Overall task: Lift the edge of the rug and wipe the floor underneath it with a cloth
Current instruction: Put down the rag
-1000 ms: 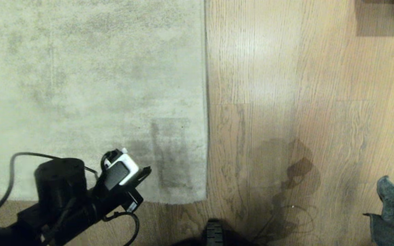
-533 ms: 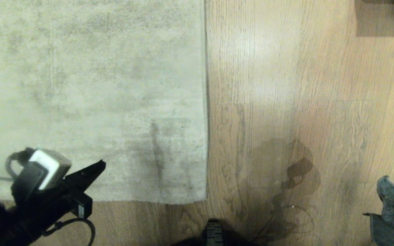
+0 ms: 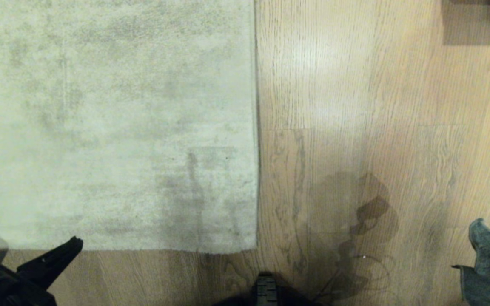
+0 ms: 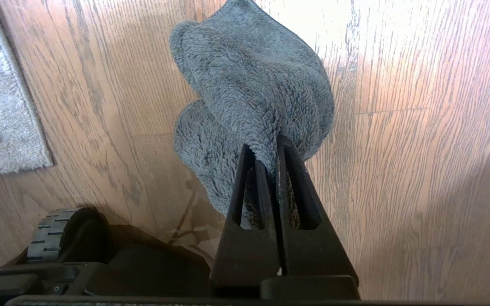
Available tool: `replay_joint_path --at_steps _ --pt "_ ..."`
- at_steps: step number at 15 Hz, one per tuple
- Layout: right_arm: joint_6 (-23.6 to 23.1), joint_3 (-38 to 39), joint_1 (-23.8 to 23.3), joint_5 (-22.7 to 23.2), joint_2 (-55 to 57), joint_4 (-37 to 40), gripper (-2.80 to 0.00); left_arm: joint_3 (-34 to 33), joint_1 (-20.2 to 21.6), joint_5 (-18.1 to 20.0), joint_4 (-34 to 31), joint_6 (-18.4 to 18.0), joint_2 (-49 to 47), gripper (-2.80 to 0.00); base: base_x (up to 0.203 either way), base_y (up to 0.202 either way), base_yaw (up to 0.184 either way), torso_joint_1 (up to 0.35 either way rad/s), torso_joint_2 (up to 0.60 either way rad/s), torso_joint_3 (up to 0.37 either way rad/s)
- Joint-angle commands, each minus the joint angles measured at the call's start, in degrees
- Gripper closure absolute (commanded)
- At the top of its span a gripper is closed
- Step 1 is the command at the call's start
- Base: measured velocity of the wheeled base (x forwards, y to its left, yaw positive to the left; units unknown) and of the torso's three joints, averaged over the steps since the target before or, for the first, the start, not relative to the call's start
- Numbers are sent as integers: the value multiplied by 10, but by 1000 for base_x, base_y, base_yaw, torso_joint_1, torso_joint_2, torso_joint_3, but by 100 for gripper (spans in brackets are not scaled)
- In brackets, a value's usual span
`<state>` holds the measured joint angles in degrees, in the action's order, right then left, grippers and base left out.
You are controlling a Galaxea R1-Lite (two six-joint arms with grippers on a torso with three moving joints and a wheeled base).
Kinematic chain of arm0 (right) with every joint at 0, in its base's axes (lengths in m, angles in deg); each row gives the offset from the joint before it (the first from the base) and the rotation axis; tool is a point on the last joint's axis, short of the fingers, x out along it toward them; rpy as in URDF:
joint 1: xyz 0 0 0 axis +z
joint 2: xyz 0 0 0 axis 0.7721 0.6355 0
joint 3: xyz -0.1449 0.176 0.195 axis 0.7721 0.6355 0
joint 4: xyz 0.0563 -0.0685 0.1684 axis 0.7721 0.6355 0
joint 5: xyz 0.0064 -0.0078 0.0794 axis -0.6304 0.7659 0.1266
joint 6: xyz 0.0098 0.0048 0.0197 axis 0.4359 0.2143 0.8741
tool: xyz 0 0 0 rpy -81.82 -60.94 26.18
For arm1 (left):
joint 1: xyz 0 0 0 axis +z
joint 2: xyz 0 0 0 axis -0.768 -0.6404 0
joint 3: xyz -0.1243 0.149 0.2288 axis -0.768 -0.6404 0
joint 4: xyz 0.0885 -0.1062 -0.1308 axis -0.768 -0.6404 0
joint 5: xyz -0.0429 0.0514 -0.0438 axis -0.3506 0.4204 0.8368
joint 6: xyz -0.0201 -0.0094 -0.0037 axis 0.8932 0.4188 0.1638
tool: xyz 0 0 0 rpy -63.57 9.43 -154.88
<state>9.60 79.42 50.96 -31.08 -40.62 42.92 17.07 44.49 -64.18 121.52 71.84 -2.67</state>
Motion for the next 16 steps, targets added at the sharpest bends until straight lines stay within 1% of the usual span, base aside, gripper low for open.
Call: replay_joint_path --at_steps 1,3,7,8,9,10,12,14,15,16 --pt "0 0 0 0 1 0 0 0 6 3 -94 6 100 0 0 0 0 0 0 0" --pt "0 0 0 0 1 0 0 0 13 4 -174 8 150 0 0 0 0 0 0 0" --pt "0 0 0 0 1 0 0 0 39 2 -303 11 291 0 0 0 0 0 0 0" --pt "0 0 -1 0 1 0 0 0 45 -9 -321 12 323 0 0 0 0 0 0 0" --pt "0 0 0 0 1 0 0 0 49 -28 -342 18 357 0 0 0 0 0 0 0" --pt "0 0 0 0 1 0 0 0 52 -41 -374 29 392 0 0 0 0 0 0 0" --pt "1 0 -1 0 1 0 0 0 55 -58 -404 67 453 0 0 0 0 0 0 0" --pt "0 0 0 0 1 0 0 0 55 -71 -412 111 511 0 0 0 0 0 0 0" --pt "1 0 0 0 1 0 0 0 55 -77 -414 129 523 0 0 0 0 0 0 0" --pt "1 0 -1 0 1 0 0 0 55 -80 -415 134 523 0 0 0 0 0 0 0"
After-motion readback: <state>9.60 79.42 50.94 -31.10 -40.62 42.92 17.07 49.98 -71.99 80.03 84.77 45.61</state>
